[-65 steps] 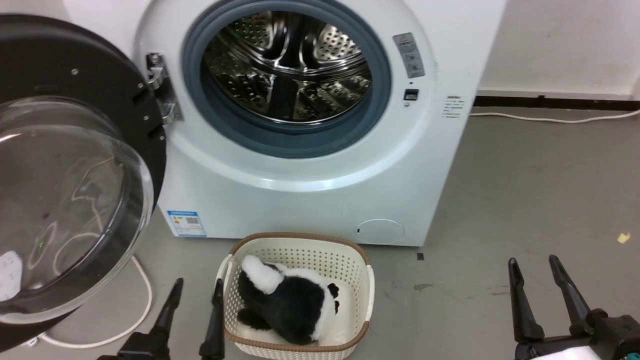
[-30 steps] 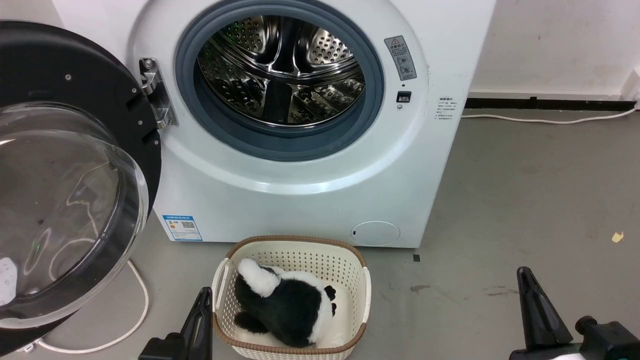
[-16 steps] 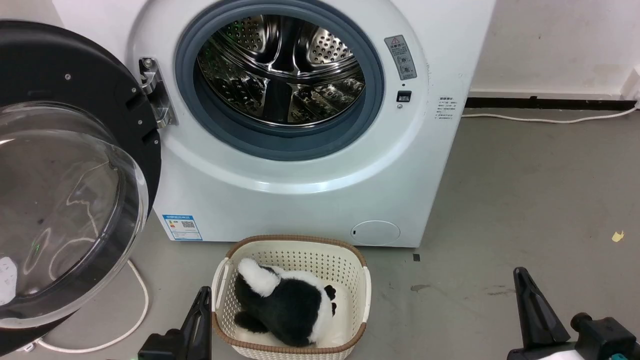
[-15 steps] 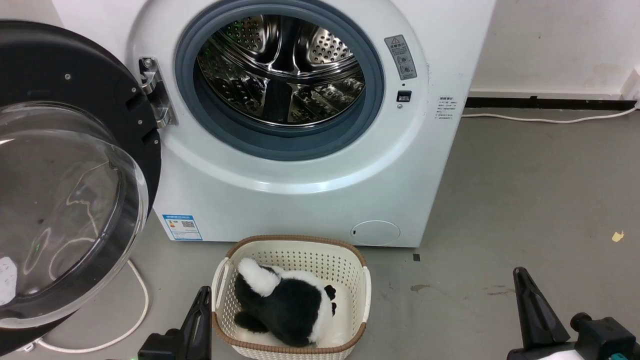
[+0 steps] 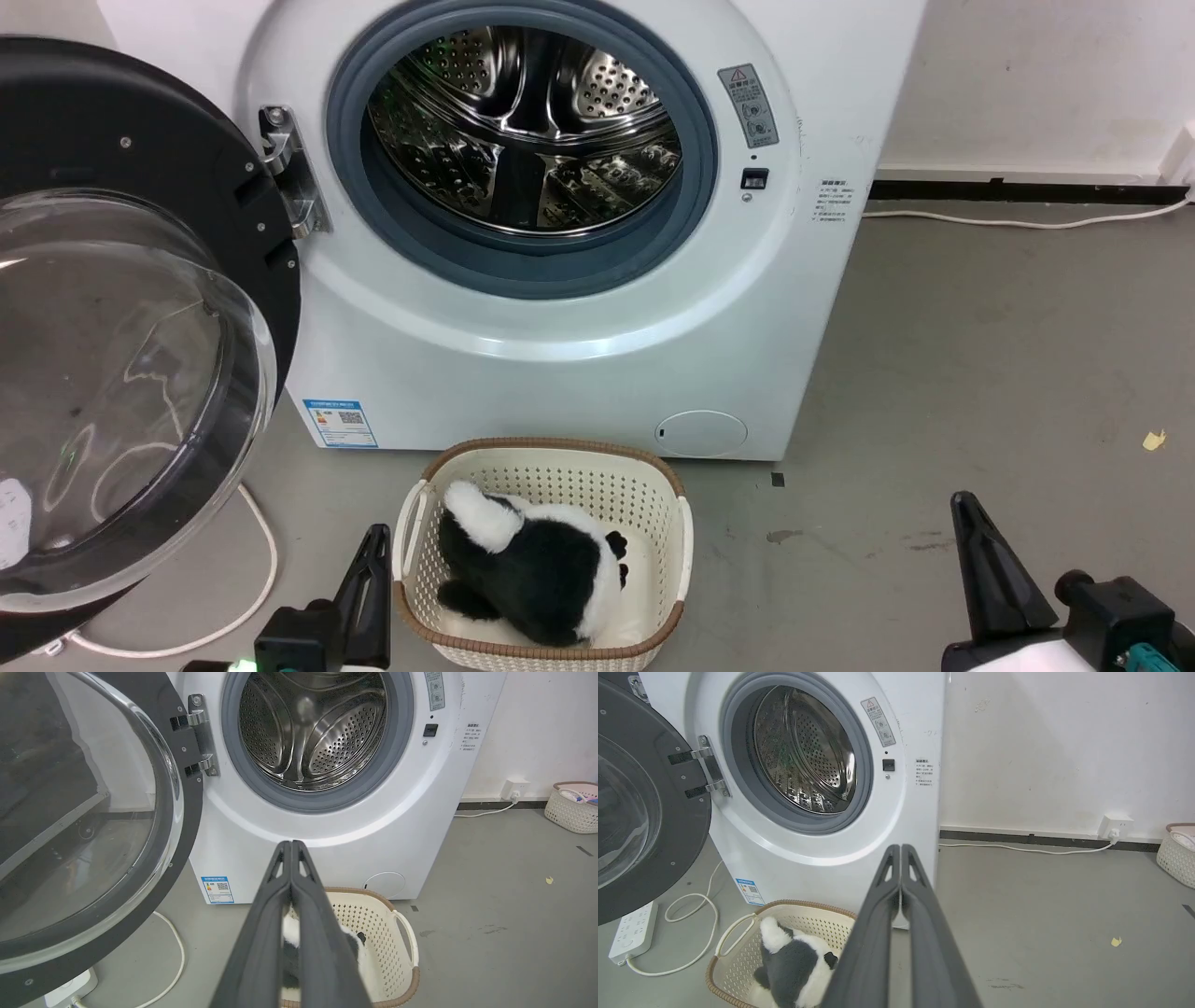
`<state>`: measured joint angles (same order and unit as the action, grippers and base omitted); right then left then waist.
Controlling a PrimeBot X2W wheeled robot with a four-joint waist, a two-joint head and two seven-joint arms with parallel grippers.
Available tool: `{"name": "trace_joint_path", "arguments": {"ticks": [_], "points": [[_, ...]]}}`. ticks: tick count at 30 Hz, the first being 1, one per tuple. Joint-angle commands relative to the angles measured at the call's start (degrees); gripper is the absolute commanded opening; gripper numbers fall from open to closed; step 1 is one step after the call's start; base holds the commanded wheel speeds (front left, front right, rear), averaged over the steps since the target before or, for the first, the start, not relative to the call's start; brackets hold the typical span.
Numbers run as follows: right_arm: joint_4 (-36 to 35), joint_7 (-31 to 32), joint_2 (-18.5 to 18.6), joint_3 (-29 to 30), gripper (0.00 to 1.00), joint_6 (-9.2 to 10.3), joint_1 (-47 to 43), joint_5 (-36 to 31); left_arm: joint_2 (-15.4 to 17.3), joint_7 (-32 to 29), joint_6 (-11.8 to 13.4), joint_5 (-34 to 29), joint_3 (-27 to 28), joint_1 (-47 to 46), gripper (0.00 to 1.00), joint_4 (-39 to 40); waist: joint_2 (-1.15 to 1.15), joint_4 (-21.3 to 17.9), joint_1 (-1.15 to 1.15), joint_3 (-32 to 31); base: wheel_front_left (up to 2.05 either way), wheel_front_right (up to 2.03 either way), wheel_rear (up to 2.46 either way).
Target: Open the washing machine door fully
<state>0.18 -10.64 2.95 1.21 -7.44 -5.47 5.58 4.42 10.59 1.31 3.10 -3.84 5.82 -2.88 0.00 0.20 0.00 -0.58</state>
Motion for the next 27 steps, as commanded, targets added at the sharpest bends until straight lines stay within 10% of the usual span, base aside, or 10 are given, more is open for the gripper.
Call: {"name": "trace_joint_path", "arguments": {"ticks": [1, 27], "points": [[0.0, 0.5, 0.0, -0.2, 0.00, -0.01, 0.8, -0.5, -0.2, -0.5, -0.3, -0.5, 0.4, -1.0, 0.00, 0.4, 0.00, 0.0, 0.00, 0.0, 0.00, 0.00, 0.00], [-0.1, 3.6, 0.0, -0.5, 0.00, -0.02, 2.2, -2.1, -0.6, -3.6, -0.6, -1.3, 1.4, -2.4, 0.00, 1.2, 0.00, -0.1, 0.00, 0.2, 0.00, 0.00, 0.00]]}}
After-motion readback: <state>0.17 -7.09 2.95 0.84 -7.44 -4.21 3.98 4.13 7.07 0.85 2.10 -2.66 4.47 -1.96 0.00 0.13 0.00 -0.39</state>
